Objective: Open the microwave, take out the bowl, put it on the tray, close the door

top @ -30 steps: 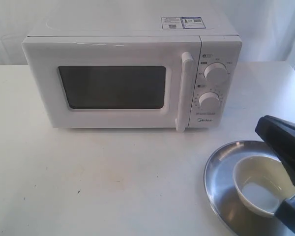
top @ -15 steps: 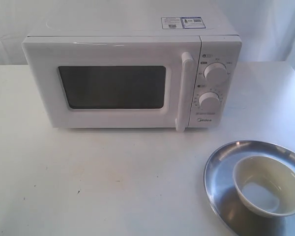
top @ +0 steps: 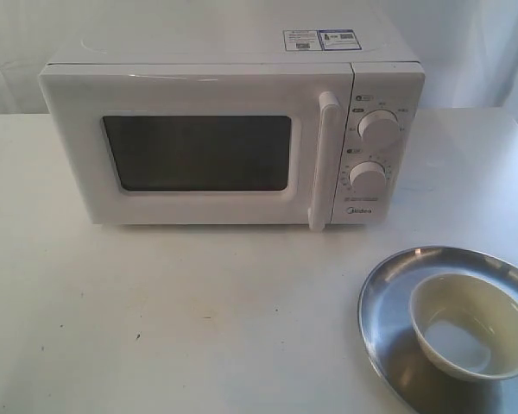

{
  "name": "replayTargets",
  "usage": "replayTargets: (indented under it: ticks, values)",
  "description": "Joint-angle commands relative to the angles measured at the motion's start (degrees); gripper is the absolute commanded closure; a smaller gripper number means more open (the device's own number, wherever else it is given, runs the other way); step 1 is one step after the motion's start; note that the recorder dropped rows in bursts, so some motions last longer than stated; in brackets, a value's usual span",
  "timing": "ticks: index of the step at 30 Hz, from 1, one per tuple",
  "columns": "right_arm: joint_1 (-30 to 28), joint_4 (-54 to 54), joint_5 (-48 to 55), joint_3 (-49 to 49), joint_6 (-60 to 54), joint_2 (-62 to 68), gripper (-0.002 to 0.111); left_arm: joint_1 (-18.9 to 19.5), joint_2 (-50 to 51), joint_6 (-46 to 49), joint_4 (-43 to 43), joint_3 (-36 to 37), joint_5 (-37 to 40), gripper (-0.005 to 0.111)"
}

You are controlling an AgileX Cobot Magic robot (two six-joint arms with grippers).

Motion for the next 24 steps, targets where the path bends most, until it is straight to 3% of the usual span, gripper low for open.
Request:
replayTargets:
  ticks: [1, 9, 16, 24]
  values:
    - [-0.29, -0.72, 0.45, 0.97, -0.53, -0.23, 0.108, -0.05, -0.12, -0.38, -0.18, -0.06, -0.08, 0.107]
    - [-0.29, -0.28, 0.69, 0.97, -5.06, -0.11, 0.108, -0.05, -0.12, -0.38, -0.18, -0.06, -0.08, 0.107]
    - [-0.29, 55.28, 3.70, 0.97, -63.49, -0.11, 0.108, -0.05, -0.12, -0.38, -0.18, -0.06, -0.08, 0.107]
    - [-0.39, 74.66, 3.59, 0.97, -81.36, -1.07, 0.108, -0.05, -0.12, -0.38, -0.18, -0.06, -0.08, 0.107]
